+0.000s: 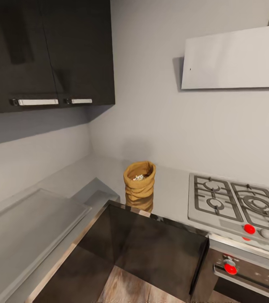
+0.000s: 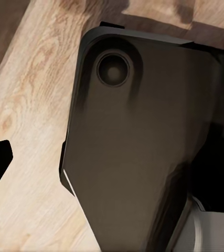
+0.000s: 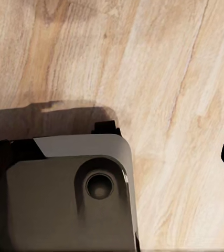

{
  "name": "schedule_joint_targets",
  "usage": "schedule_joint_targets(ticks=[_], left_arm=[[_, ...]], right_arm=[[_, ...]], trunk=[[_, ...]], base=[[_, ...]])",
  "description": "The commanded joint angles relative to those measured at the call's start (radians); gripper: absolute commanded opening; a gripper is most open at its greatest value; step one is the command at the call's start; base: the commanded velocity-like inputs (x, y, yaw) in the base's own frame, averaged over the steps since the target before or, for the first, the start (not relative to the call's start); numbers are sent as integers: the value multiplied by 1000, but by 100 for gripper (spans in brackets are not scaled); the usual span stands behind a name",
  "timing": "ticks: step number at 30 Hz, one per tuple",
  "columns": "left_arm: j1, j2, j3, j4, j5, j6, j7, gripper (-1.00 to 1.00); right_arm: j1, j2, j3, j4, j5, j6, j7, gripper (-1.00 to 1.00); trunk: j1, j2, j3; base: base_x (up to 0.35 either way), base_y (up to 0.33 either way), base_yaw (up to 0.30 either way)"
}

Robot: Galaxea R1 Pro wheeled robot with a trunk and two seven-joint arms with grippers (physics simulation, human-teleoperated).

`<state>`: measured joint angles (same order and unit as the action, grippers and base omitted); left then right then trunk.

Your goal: In the kitchen, take the popcorn bag from the countertop, put it into the microwave, and heat it until the popcorn is cooked so the cooked popcorn ends up inside the bag.

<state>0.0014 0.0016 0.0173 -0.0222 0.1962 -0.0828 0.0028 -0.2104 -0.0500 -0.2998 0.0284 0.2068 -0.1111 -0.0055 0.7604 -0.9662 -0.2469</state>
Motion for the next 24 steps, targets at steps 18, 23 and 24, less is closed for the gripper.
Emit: schedule_joint_targets(ticks=[18,23,24], left_arm=[[0,2,15,-16,64,-2,1,100],[0,14,22,-46,160,7,2,100],[0,17,22,-51,187,9,2,100]], right_arm=[[13,-3,-9,4,9,-8,-2,100],[25,-2,-8,4,9,-11,-1,100],[25,-2,-8,4,9,-11,-2,100]], trunk=[[0,-1,-30],[0,-1,-38],[0,-1,-39]], base=[[0,0,0],[0,0,0],[0,0,0]])
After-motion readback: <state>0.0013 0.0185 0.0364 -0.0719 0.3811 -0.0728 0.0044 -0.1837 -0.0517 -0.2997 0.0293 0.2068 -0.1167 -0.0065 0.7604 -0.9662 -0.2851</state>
